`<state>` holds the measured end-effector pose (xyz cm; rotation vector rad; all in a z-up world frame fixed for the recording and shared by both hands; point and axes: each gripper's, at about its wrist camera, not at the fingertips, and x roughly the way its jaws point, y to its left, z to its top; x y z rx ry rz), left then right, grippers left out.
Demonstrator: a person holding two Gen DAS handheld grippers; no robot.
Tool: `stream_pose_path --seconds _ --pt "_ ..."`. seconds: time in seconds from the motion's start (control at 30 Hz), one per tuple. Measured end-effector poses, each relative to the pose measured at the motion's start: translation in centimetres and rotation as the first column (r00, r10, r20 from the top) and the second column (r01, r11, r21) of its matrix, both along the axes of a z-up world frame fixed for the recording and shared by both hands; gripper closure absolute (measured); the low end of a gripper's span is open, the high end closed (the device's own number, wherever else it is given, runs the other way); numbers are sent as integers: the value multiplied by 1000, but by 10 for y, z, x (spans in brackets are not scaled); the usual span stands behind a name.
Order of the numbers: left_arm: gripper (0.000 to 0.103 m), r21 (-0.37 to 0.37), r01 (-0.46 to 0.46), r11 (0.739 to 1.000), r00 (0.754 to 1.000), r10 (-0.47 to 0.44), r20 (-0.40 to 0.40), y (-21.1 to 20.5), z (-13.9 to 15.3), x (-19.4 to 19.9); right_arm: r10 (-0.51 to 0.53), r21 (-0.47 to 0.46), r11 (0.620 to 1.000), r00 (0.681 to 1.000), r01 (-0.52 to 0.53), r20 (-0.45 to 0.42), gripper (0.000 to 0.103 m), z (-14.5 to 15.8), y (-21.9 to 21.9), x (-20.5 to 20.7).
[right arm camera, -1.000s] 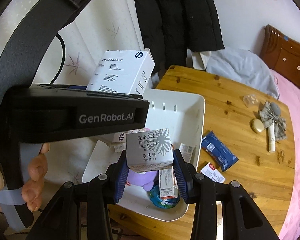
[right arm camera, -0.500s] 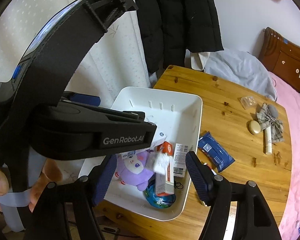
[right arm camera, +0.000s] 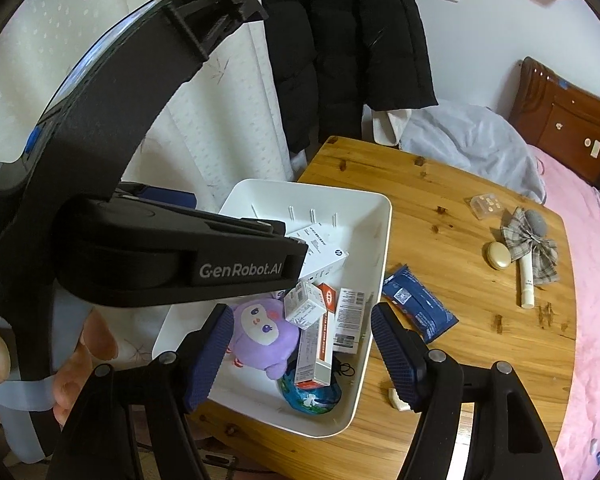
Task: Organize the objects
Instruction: 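Withdraw both grippers from the tray back toward the table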
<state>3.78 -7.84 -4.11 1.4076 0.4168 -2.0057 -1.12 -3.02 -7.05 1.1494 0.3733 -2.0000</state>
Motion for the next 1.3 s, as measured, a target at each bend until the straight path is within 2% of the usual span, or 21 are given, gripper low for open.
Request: stream_pose_path --seconds 0.3,0.57,1.0,1.3 --pt "22 -18 -14 1000 1000 14 -26 7 9 -5 -29 -13 999 1000 29 0 31 3 17 -2" --pt "22 -30 15 999 1000 -16 -25 20 10 -18 -71 -23 997 997 71 2 31 2 37 -9" --pt "22 -37 80 996 997 -80 -3 46 7 -56 -152 -45 987 988 152 18 31 0 74 -31" --pt "22 -32 123 992 992 -123 14 66 1 -91 -236 -58 970 971 238 37 31 -5 111 -61"
